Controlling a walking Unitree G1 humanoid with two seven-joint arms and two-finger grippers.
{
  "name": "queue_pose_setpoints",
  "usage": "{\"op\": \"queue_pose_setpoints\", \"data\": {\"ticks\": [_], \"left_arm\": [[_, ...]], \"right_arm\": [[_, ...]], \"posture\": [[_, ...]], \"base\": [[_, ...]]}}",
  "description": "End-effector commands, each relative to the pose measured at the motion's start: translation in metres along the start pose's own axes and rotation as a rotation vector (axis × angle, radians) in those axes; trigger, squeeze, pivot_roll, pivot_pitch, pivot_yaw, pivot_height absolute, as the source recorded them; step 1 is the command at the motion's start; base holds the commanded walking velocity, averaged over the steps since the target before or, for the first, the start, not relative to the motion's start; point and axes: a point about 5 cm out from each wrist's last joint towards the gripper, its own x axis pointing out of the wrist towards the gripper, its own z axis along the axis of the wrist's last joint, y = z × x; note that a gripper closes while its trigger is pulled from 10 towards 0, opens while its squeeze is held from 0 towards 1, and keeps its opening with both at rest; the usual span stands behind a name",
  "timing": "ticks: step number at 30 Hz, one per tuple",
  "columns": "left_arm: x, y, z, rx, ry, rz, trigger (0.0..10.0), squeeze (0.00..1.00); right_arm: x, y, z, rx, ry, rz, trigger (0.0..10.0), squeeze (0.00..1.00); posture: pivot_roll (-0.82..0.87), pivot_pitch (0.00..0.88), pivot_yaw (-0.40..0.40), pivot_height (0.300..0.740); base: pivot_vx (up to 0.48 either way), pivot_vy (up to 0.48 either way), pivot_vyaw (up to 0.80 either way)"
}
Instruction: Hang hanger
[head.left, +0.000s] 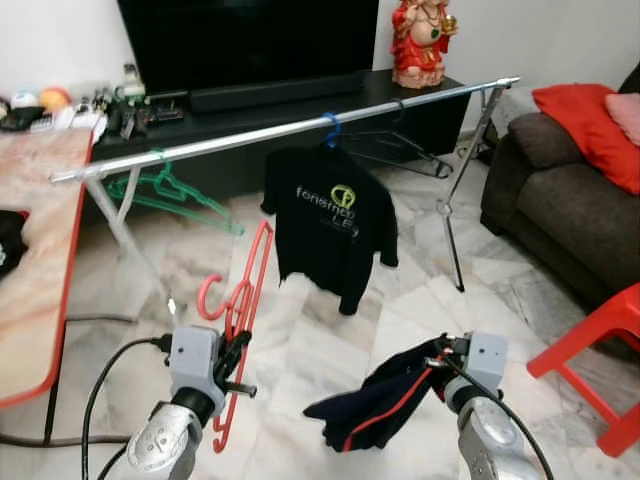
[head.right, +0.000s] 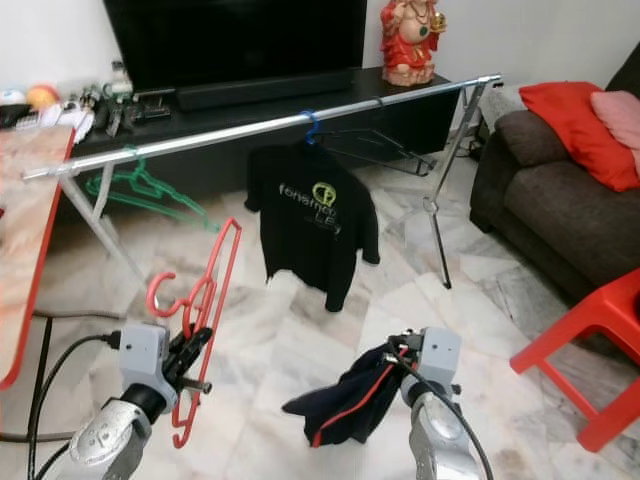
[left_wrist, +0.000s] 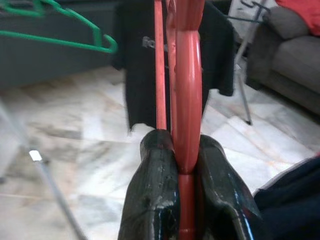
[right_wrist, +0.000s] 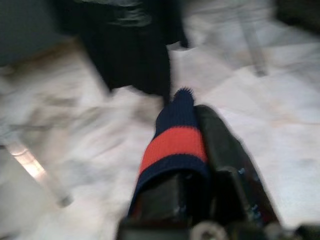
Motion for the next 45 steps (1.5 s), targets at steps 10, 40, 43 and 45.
{"op": "queue_pose_setpoints", "data": {"ticks": [10,40,43,45], "left_arm": [[0.001,-0.005,0.001,-0.002,0.002,-0.027,10.0,0.00],[-0.021,-0.040,-0.021,0.305,0.637,-0.947,10.0,0.00],[-0.018,-0.047,-0.020,0.297,0.629,-0.974,10.0,0.00],[-0.016,-0.054,-0.018,0.281,0.621,-0.998,10.0,0.00]], "right_arm": [[0.002,0.001,0.011,-0.051,-0.048,0.020,10.0,0.00],[0.047,0.030,0.061,-0.064,-0.007,-0.015,10.0,0.00],[0.049,0.036,0.060,-0.040,0.032,0.010,10.0,0.00],[0.050,0.042,0.059,-0.043,0.063,0.034,10.0,0.00]], "posture": [[0.09,0.038,-0.003,0.740],[0.11,0.021,0.013,0.740],[0.10,0.030,0.010,0.740],[0.10,0.033,0.009,0.740]], "base": [[0.000,0.000,0.80],[0.000,0.000,0.11],[0.000,0.000,0.00],[0.000,0.000,0.00]]}}
